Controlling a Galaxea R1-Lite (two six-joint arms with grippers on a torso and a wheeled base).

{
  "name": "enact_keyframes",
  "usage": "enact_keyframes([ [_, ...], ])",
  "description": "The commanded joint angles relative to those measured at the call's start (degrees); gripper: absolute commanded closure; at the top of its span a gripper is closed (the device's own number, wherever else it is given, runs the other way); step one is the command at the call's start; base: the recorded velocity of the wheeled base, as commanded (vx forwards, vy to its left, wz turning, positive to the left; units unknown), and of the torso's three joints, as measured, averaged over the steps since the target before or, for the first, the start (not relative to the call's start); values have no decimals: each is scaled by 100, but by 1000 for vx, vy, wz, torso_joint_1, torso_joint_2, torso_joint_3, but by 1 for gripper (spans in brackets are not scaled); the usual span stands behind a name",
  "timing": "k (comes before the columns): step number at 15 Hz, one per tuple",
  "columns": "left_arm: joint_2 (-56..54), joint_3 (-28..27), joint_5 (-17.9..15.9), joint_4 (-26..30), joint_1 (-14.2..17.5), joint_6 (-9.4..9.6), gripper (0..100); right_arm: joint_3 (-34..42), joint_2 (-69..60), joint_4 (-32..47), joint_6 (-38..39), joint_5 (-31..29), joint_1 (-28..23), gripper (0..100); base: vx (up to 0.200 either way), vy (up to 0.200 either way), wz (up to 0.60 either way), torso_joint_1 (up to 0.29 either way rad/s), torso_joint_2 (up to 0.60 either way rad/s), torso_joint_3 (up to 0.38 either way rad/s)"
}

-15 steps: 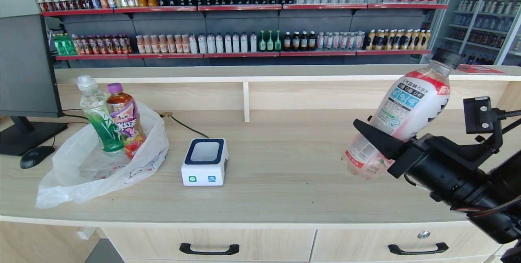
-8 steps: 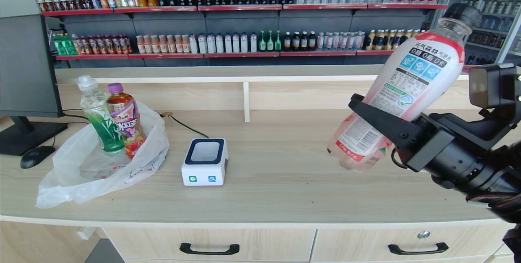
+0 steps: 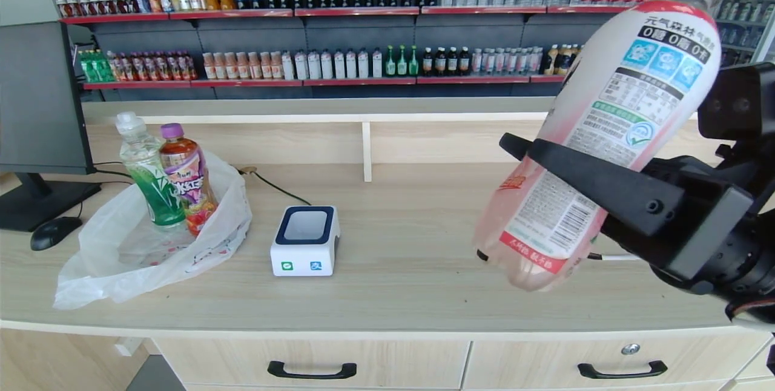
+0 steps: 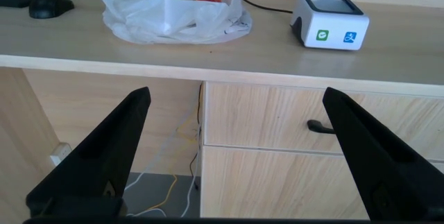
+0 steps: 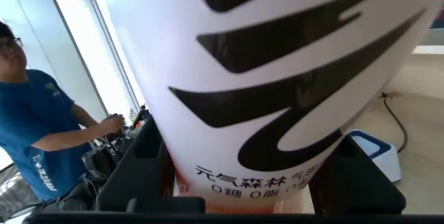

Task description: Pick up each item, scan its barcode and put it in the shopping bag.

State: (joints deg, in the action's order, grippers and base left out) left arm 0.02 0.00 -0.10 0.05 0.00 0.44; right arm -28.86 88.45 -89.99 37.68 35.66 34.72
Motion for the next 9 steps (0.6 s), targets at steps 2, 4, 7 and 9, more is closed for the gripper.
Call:
enact_keyframes([
  [2,-2,0,1,-5,0,0,0,-32,-399,-1,459,266,88,100,0,0,0,0,0,0],
  [4,-2,0,1,4,0,0,0,-199,-434,-1,899,266,88,100,0,0,0,0,0,0],
  [7,-2,0,1,-5,0,0,0,-454,-390,-1,1154,284,96,100,0,0,0,0,0,0],
  [9,-2,0,1,4,0,0,0,-393,-434,-1,1171,389,211,100,0,0,0,0,0,0],
])
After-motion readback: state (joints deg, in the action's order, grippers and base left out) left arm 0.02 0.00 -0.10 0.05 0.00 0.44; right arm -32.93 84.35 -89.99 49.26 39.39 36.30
